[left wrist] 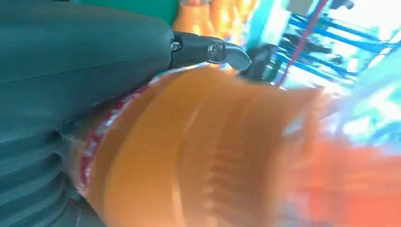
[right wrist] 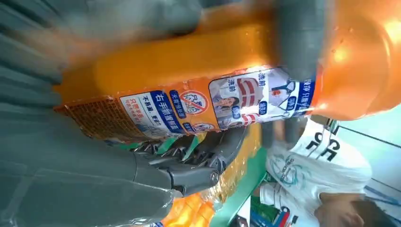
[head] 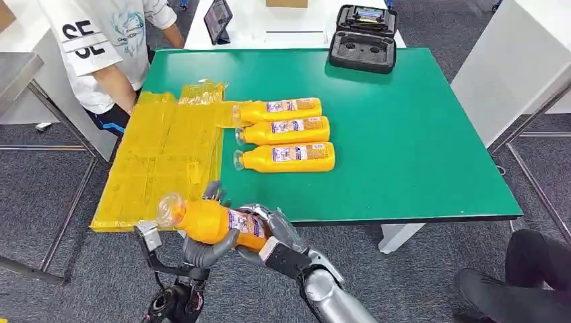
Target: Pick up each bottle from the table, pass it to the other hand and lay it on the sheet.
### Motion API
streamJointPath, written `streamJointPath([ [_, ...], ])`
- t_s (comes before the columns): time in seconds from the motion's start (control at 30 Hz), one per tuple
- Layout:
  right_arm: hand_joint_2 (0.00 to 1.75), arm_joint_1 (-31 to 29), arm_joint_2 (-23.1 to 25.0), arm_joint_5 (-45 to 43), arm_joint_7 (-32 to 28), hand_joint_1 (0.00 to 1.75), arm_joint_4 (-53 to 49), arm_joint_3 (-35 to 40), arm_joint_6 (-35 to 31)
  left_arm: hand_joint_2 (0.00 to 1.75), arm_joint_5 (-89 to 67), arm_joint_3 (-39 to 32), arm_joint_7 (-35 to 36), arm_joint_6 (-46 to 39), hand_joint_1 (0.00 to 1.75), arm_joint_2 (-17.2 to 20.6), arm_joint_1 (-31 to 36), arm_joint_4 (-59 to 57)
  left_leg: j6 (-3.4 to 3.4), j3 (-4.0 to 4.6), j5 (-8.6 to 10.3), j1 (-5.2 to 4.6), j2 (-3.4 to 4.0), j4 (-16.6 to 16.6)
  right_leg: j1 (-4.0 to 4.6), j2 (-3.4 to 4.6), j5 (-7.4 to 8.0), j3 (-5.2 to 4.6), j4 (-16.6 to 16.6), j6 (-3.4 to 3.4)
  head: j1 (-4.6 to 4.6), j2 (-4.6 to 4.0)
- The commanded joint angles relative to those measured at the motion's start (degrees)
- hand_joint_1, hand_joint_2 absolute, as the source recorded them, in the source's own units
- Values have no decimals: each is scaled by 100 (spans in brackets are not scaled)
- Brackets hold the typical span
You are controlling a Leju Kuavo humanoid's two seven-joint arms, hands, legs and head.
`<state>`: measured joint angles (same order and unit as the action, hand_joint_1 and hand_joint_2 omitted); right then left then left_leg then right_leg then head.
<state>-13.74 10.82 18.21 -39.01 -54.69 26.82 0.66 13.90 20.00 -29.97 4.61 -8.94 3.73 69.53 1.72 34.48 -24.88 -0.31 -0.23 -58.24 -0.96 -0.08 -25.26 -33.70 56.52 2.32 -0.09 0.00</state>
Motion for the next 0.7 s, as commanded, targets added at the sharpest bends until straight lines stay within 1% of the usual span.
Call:
streamJointPath([
  [0.03, 175, -192, -50, 18, -1, 175, 371, 145, 72, 175, 487, 94, 140, 600, 0, 78, 153, -74, -9, -15, -3, 4, 1, 4, 4, 0, -2, 15, -5, -8, -2, 0],
  [0.33, 175, -189, -51, 16, -1, 175, 384, 147, 71, 175, 493, 104, 138, 600, 0, 77, 167, -121, -11, -21, -4, 8, 2, 5, 8, 1, -2, 22, -8, -10, 0, 0],
  [0.4, 175, -189, -51, 16, -1, 175, 384, 147, 71, 175, 493, 104, 138, 600, 0, 77, 167, -121, -7, -10, -1, 2, 0, 4, 2, -1, -1, 10, -4, -6, 0, 0],
  [0.6, 175, -188, -66, 14, -1, 175, 397, 159, 73, 175, 599, 118, 169, 716, 0, 84, 207, -200, -14, -31, -7, 11, 2, 7, 11, 0, -5, 33, -11, -13, 0, 0],
  [0.67, 175, -178, -82, 7, -1, 175, 391, 167, 72, 175, 576, 164, 180, 717, 0, 90, 256, -297, -8, -12, -1, 5, -2, 4, 5, -3, -1, 14, -6, -7, 0, 0],
  [0.7, 175, -172, -88, 1, -1, 175, 382, 169, 72, 175, 559, 179, 182, 710, 0, 88, 278, -336, -12, -25, -4, 8, -2, 6, 8, -3, -4, 27, -9, -11, 0, 0],
])
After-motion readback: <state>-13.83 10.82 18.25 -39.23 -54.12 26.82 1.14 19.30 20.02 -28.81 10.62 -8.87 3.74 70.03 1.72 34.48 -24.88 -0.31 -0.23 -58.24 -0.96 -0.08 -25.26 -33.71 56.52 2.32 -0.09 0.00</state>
